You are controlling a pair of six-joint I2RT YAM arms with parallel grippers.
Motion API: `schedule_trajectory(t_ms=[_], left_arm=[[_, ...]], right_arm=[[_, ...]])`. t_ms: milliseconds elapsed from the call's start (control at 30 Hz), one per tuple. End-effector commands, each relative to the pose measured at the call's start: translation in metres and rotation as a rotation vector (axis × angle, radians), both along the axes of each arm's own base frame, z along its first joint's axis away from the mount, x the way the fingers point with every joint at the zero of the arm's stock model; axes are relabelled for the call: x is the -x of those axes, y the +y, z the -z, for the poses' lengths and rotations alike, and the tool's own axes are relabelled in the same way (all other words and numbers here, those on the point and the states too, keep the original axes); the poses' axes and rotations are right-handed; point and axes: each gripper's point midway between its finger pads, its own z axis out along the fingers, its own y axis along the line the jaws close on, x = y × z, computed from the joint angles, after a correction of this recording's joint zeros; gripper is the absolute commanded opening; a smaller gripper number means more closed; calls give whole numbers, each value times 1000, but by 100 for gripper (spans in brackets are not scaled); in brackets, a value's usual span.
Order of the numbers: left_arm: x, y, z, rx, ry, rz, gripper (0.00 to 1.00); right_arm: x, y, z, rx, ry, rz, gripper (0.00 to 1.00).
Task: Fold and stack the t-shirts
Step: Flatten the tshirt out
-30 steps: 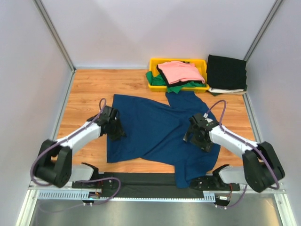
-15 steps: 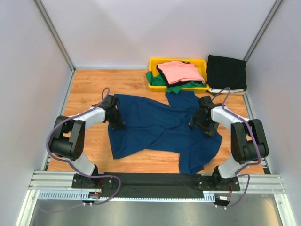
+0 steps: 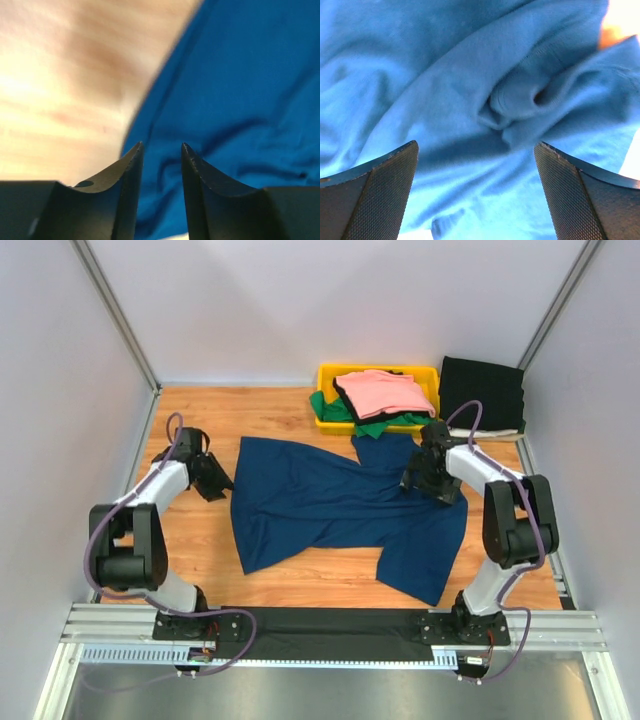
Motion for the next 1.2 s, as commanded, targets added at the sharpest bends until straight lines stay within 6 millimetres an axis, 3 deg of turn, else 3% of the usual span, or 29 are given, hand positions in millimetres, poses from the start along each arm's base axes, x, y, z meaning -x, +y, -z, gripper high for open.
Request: schedule_trajectory(t_ms=[0, 33, 67, 100, 133, 167, 200, 267, 367, 400, 500, 633, 900, 967, 1000, 1033, 1100, 1167], left_arm=[[31, -11, -42, -68, -67, 86, 45], [44, -16, -42, -79, -59, 106, 45], [54, -18, -56, -82, -105, 111, 45], [68, -19, -56, -83, -85, 112, 45], [82, -21, -51, -80, -66, 124, 45], [95, -24, -58, -67, -84, 124, 45], [110, -30, -48, -61, -58, 146, 45], [130, -37, -43, -64, -51, 162, 43], [162, -54, -16, -46, 29, 195, 43], [176, -58, -3, -34, 70, 204, 43], [189, -73, 4, -17, 78, 243, 43], [199, -72, 20, -31, 94, 242, 45], [186, -75, 36, -62, 88, 259, 44], [181, -77, 44, -73, 99, 273, 30], [180, -78, 48, -83, 115, 281, 7], [173, -72, 49, -123, 99, 269, 0], [163, -69, 43, -159, 82, 270, 0], [158, -57, 35, -191, 67, 231, 0]], right_arm=[[-1, -9, -54, 31, -118, -44, 100], [2, -11, -74, 29, -172, -35, 100], [7, -16, -81, 49, -189, -20, 100], [20, -20, -81, 58, -175, -5, 100], [28, -22, -96, 49, -222, 30, 100], [43, -28, -89, 63, -201, 62, 100], [53, -29, -98, 37, -243, 115, 100], [78, -27, -87, -24, -245, 170, 100], [102, -24, -76, -108, -251, 280, 100], [116, -19, -60, -141, -215, 313, 100], [134, -16, -43, -175, -201, 340, 100], [147, -17, -31, -182, -191, 362, 100], [163, -12, -1, -195, -99, 360, 100], [165, -14, 7, -176, -83, 366, 100], [165, -18, 10, -156, -83, 368, 100], [163, -19, 11, -145, -87, 366, 100], [158, -23, 15, -118, -86, 357, 97], [155, -25, 22, -103, -63, 352, 88]])
